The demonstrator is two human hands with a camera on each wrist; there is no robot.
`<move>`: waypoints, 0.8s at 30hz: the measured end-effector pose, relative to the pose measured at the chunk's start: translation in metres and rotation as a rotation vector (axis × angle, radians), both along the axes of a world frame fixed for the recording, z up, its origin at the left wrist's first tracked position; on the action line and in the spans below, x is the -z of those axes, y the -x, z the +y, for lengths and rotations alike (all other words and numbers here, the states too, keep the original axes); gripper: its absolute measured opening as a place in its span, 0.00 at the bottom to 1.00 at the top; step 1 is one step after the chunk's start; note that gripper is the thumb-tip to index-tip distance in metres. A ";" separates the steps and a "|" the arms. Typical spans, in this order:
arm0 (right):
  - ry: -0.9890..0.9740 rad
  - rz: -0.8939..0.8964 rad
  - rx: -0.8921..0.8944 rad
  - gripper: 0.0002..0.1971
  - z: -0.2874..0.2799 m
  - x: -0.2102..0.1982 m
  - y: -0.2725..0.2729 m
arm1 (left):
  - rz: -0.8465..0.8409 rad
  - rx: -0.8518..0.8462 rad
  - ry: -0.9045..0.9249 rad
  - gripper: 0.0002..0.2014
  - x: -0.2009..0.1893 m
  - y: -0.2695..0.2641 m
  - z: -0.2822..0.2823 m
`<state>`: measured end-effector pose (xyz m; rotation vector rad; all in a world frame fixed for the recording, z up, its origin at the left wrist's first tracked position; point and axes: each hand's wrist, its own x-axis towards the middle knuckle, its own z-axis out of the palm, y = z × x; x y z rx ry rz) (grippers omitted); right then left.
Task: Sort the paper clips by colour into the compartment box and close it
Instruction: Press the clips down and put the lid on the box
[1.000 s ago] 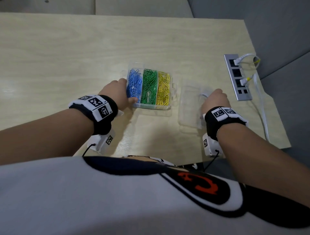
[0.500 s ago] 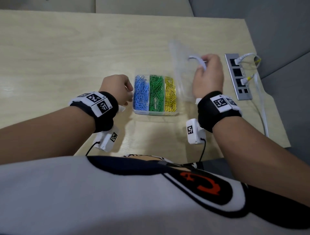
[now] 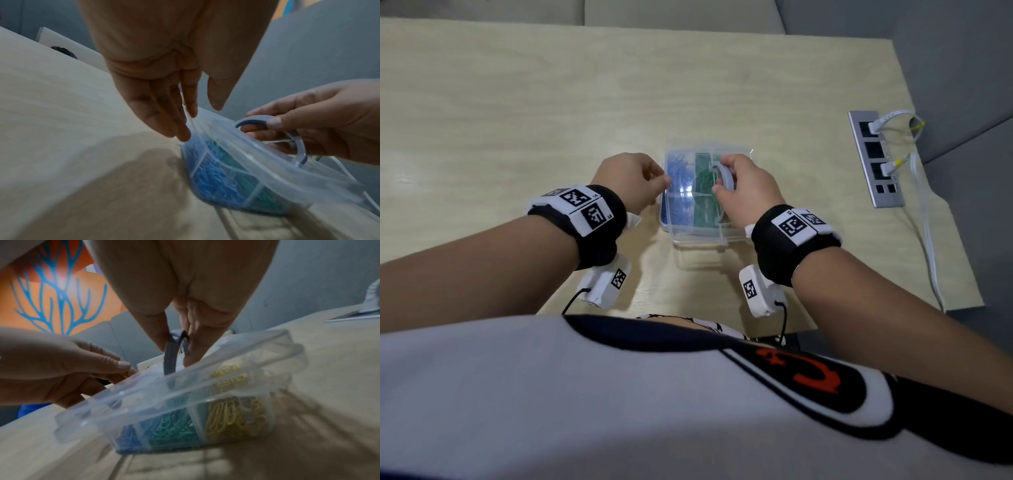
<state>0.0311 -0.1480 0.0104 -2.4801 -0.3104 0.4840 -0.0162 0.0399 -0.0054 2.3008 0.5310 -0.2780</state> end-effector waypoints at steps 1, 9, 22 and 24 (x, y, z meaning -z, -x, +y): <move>-0.013 0.017 -0.024 0.23 -0.001 -0.001 0.000 | 0.003 0.027 -0.029 0.15 0.000 -0.001 0.000; 0.225 -0.051 0.264 0.27 -0.018 -0.005 -0.002 | 0.054 0.017 -0.008 0.19 0.002 -0.006 -0.001; 0.113 -0.032 0.296 0.15 -0.036 0.003 -0.016 | 0.003 -0.013 -0.140 0.16 0.003 -0.009 0.004; -0.034 -0.129 0.302 0.14 -0.037 0.001 -0.017 | -0.034 0.016 -0.189 0.21 0.003 -0.011 0.005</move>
